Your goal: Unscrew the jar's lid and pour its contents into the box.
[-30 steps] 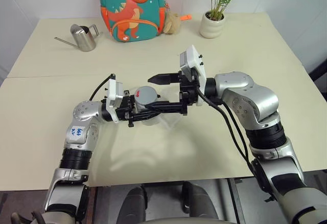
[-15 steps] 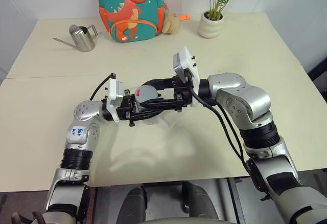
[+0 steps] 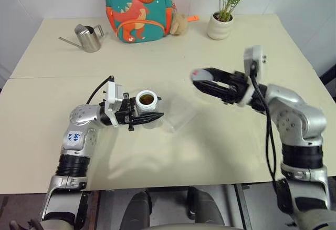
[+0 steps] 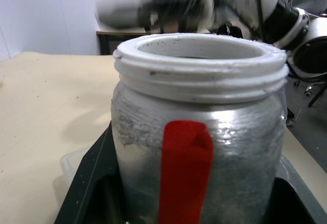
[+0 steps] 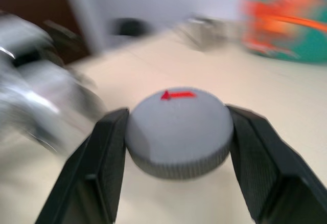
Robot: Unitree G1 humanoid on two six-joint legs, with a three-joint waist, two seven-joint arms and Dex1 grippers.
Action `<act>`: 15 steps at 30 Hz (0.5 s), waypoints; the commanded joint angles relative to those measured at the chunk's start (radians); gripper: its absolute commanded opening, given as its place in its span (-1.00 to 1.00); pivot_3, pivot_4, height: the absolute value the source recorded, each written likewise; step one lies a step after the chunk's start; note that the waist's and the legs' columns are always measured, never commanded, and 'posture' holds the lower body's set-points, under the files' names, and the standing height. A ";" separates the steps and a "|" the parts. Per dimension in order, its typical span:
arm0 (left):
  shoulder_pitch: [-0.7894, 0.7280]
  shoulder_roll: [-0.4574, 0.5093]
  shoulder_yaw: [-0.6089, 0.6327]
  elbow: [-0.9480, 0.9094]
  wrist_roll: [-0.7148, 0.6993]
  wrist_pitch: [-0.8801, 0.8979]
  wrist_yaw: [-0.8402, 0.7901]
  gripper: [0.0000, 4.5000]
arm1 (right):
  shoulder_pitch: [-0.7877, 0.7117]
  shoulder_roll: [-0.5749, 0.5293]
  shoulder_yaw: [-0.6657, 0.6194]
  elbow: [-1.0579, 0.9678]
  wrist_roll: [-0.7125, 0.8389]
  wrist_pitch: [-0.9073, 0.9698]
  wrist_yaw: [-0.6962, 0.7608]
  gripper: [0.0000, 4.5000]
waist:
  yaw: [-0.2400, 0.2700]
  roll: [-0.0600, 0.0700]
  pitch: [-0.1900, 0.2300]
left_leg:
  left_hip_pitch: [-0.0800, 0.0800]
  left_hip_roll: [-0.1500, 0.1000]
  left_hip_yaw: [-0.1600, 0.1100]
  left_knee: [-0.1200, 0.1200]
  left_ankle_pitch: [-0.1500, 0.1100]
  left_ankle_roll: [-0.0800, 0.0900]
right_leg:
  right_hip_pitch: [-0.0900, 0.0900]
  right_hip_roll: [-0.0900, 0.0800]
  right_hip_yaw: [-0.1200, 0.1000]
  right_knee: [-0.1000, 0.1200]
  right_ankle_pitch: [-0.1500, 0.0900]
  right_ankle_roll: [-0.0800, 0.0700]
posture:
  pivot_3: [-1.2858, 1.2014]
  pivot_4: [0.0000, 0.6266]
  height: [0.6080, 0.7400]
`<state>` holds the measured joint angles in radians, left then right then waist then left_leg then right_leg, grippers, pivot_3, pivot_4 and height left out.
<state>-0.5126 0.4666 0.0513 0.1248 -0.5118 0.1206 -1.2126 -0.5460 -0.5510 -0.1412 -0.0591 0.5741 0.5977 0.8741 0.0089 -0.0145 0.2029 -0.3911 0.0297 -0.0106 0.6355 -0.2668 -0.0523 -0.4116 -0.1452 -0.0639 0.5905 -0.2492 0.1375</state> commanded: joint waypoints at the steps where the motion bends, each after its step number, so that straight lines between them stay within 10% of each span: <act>1: -0.025 0.026 0.055 0.001 -0.031 0.004 0.009 -0.11 | 0.104 -0.017 -0.048 0.091 -0.113 -0.230 -0.014 0.13 | -0.004 0.000 0.000 | 0.000 0.000 0.000 0.000 0.000 0.000 | 0.000 0.000 0.000 0.000 0.000 0.000 | 0.03 -0.52 1.00; 9: -0.061 0.039 0.077 0.039 -0.025 0.025 0.007 -0.11 | 0.214 0.019 -0.078 0.341 -0.208 -0.502 -0.052 0.13 | -0.016 0.000 0.000 | 0.003 0.000 0.004 0.000 0.000 0.000 | 0.000 0.000 0.004 0.000 0.002 0.000 | 0.03 -0.52 1.00; 15: -0.066 0.050 0.062 0.028 -0.026 0.075 -0.005 -0.11 | 0.248 0.010 -0.080 0.326 -0.170 -0.481 -0.006 1.00 | -0.011 0.000 0.000 | 0.003 0.000 0.005 0.001 0.000 0.000 | 0.001 0.000 0.004 0.000 0.002 0.001 | 0.03 -0.52 1.00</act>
<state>-0.5591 0.5056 0.1074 0.1738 -0.5144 0.1861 -1.2126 -0.3110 -0.5333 -0.2014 0.3064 0.3788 0.1238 0.8455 -0.0020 -0.0145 0.2030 -0.3881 0.0299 -0.0061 0.6360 -0.2665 -0.0526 -0.4110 -0.1451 -0.0597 0.5903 -0.2468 0.1380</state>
